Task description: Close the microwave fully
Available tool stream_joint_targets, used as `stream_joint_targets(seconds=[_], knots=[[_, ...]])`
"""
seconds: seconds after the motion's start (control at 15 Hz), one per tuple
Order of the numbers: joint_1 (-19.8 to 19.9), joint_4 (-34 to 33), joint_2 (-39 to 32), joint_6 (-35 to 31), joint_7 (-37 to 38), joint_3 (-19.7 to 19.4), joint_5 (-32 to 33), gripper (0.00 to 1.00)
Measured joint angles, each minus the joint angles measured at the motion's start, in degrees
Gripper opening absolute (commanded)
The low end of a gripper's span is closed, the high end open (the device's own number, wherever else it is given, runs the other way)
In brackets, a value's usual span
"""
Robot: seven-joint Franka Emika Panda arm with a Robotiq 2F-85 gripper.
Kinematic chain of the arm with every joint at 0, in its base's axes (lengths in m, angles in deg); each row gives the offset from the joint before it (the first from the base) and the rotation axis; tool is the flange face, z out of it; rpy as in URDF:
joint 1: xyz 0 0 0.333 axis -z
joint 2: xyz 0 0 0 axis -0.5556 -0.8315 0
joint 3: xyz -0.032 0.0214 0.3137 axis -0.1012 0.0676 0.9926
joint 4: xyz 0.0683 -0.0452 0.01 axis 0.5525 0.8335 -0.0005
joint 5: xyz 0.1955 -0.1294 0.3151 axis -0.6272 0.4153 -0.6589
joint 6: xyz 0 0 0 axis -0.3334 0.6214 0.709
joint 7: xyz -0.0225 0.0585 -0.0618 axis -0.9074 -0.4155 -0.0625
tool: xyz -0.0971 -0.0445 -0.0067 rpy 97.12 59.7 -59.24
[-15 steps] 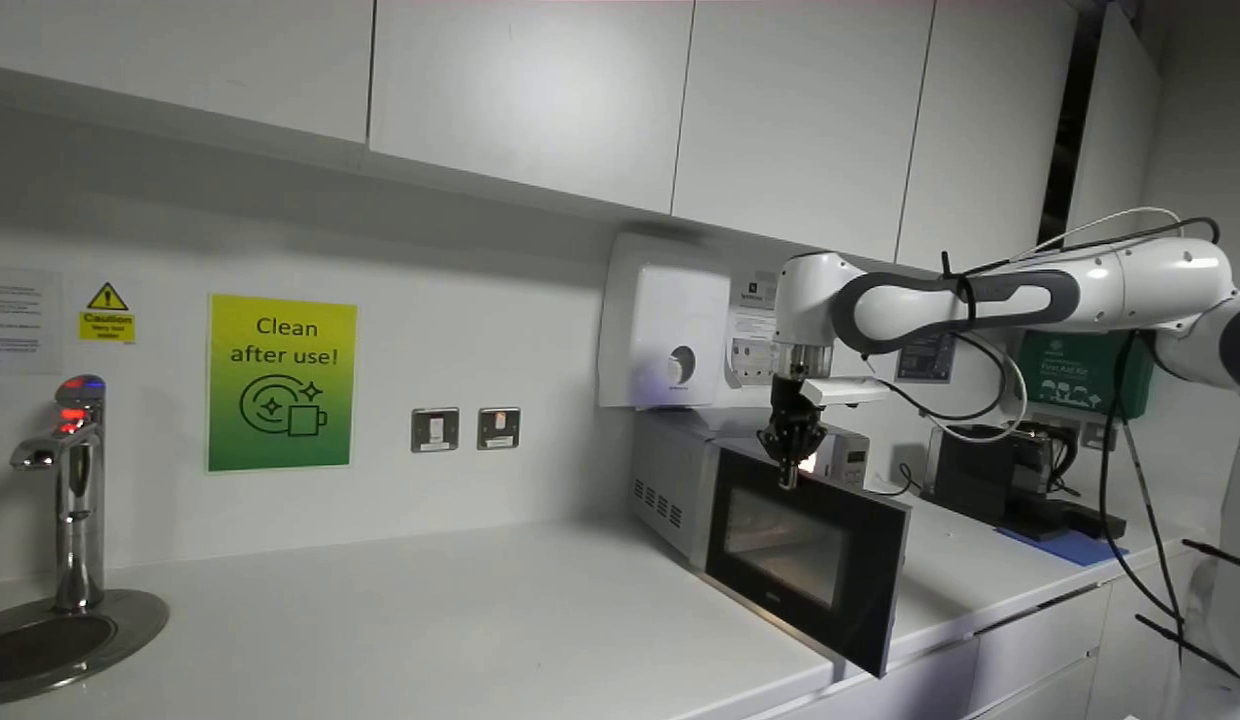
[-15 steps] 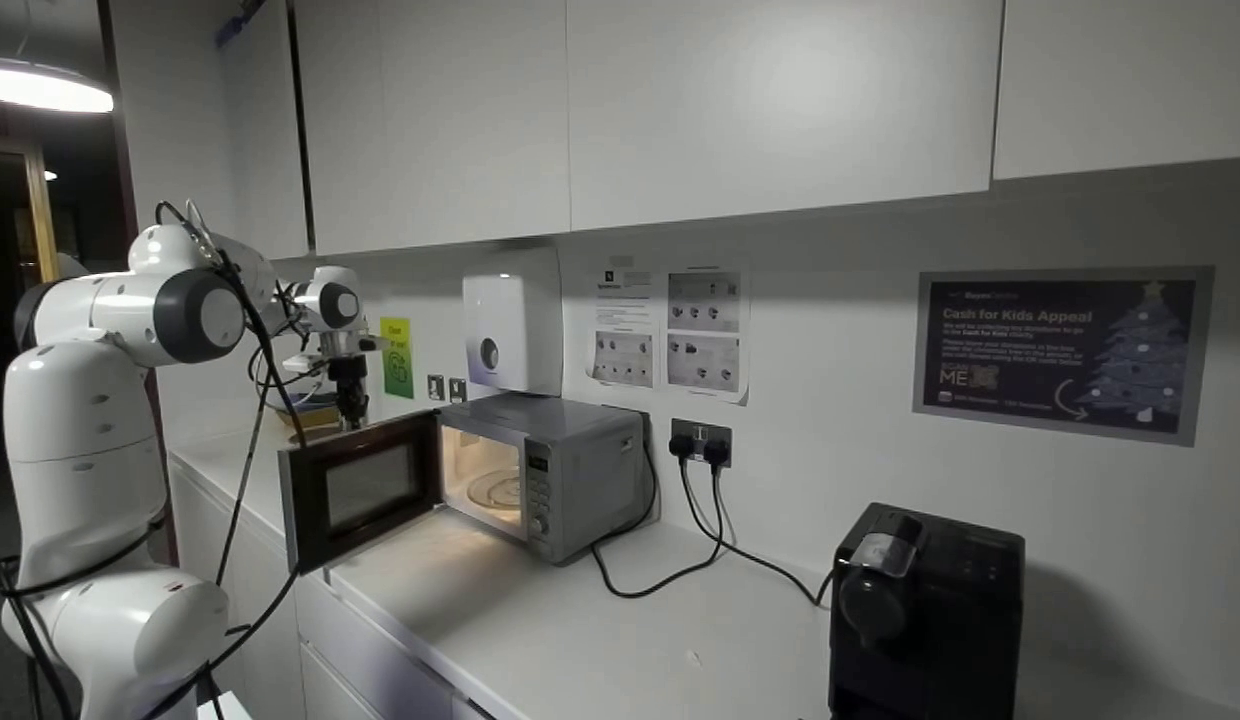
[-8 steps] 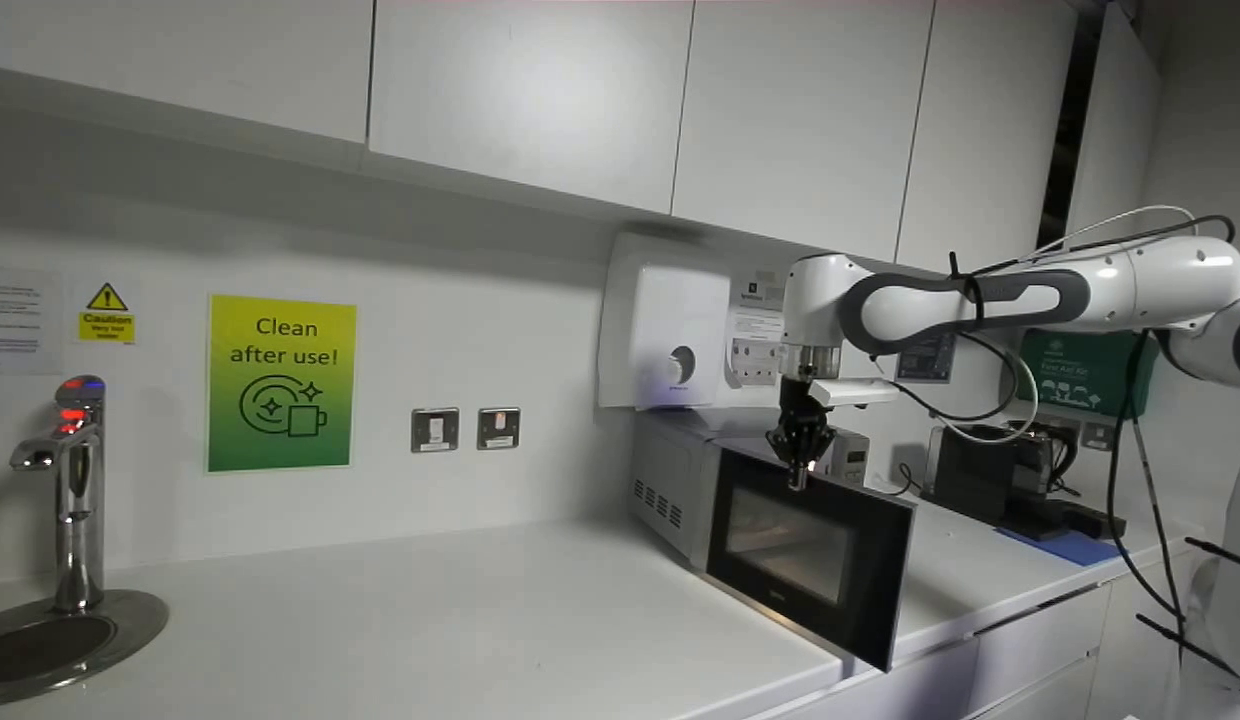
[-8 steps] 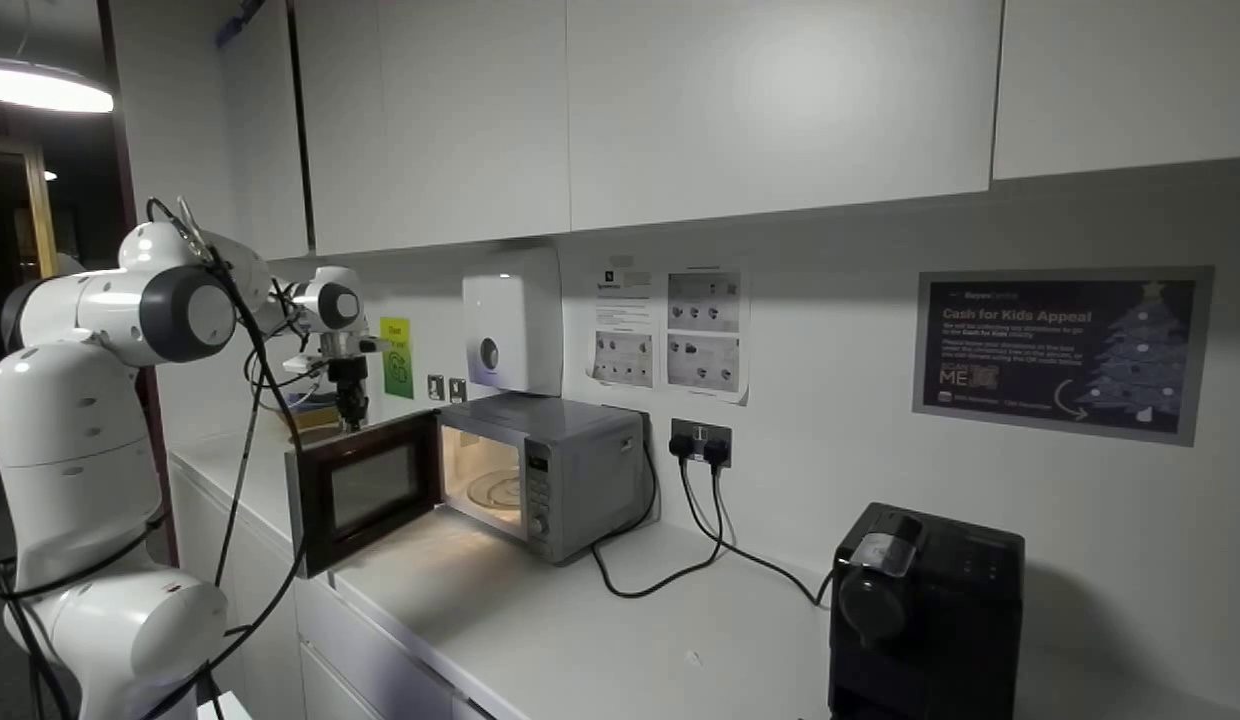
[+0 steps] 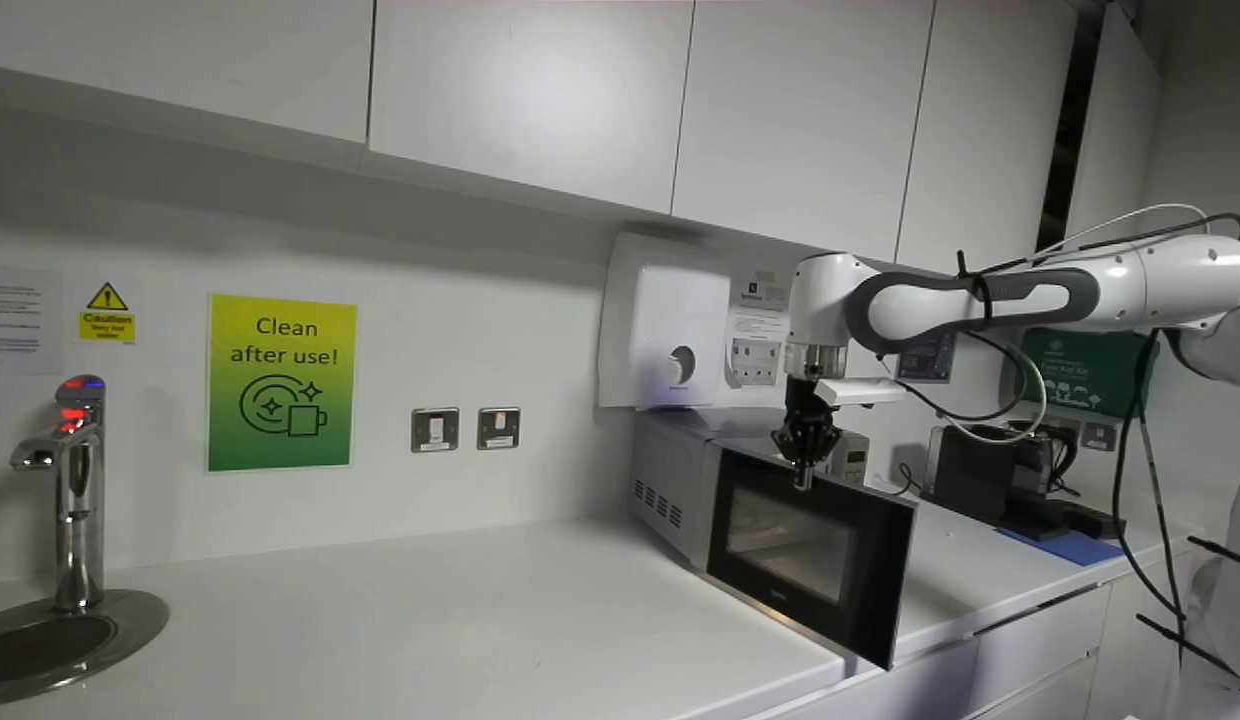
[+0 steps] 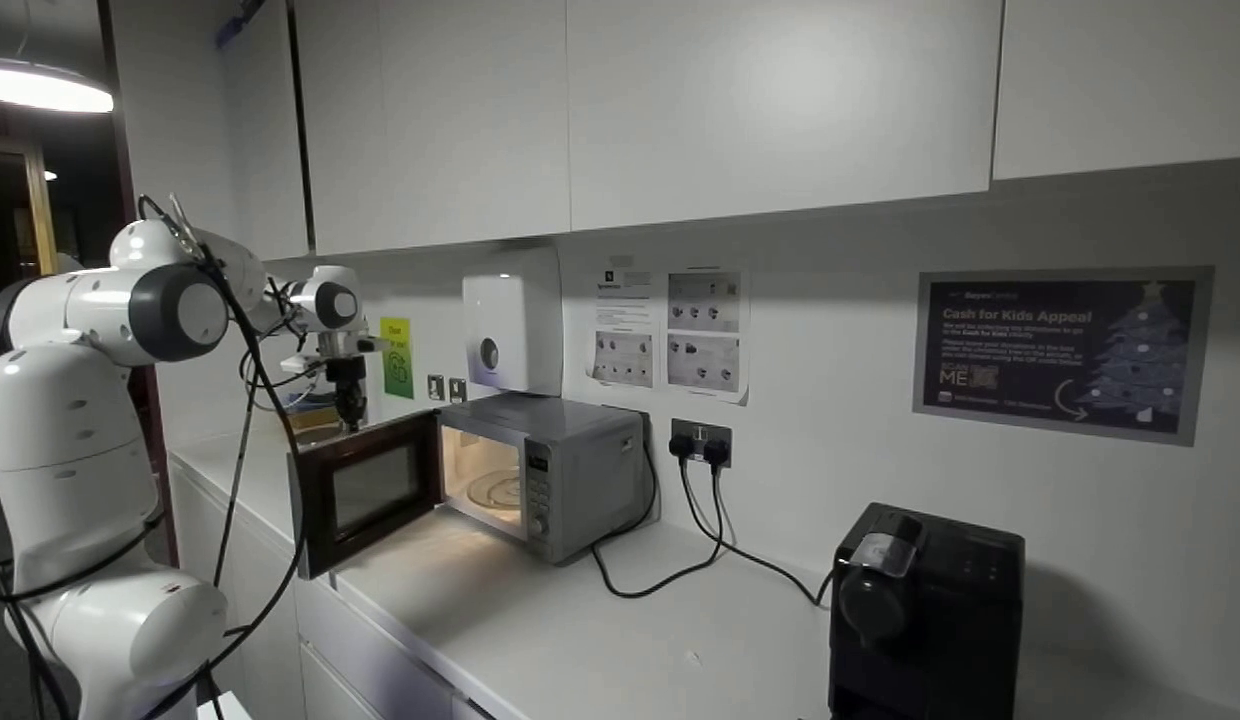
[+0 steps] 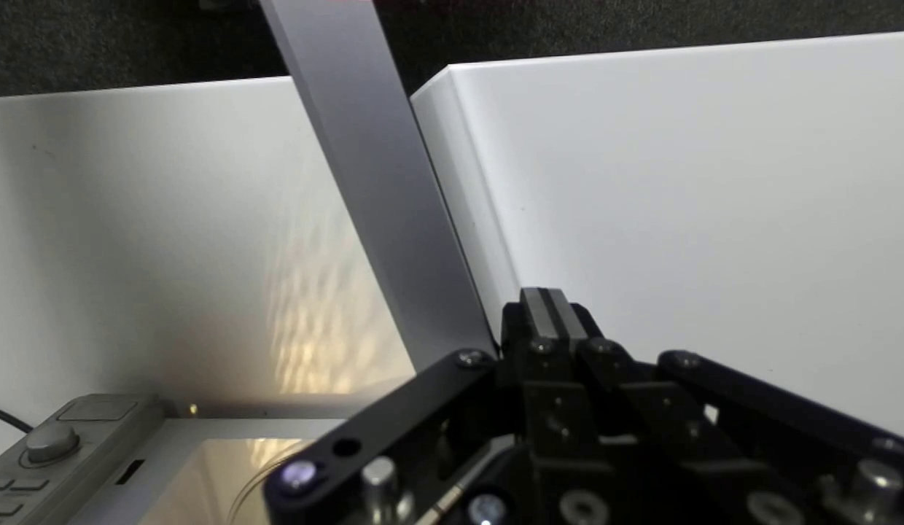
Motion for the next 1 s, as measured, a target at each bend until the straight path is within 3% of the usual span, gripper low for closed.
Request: stream_joint_targets(seconds=[1.0], knots=[[2.0,4.4,4.4,0.0,1.5,0.0,-0.5,0.0]])
